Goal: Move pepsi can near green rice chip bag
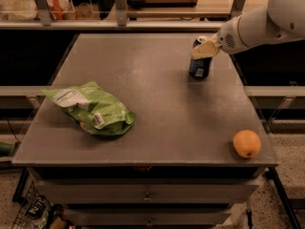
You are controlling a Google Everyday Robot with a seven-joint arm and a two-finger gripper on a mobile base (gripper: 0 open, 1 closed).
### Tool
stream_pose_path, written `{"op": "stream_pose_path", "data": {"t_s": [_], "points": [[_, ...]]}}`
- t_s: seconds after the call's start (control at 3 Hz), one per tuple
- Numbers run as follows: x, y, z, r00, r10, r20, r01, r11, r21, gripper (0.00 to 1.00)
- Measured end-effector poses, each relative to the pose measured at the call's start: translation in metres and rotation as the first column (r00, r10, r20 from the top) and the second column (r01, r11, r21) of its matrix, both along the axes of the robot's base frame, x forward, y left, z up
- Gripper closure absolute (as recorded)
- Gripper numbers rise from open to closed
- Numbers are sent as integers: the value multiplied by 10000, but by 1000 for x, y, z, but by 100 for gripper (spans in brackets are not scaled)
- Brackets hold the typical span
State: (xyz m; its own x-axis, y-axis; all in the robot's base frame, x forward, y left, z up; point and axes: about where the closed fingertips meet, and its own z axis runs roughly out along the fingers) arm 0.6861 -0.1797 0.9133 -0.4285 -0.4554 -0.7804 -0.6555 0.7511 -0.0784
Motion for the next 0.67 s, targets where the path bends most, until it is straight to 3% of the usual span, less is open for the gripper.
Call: {"op": "stream_pose_path", "data": {"t_s": [0.33, 0.67], "points": [[-12, 0, 16, 9990, 280, 340, -291, 9991, 323, 87], [-42, 15, 36, 9932, 966, 651, -1030, 9893, 1031, 100]]}}
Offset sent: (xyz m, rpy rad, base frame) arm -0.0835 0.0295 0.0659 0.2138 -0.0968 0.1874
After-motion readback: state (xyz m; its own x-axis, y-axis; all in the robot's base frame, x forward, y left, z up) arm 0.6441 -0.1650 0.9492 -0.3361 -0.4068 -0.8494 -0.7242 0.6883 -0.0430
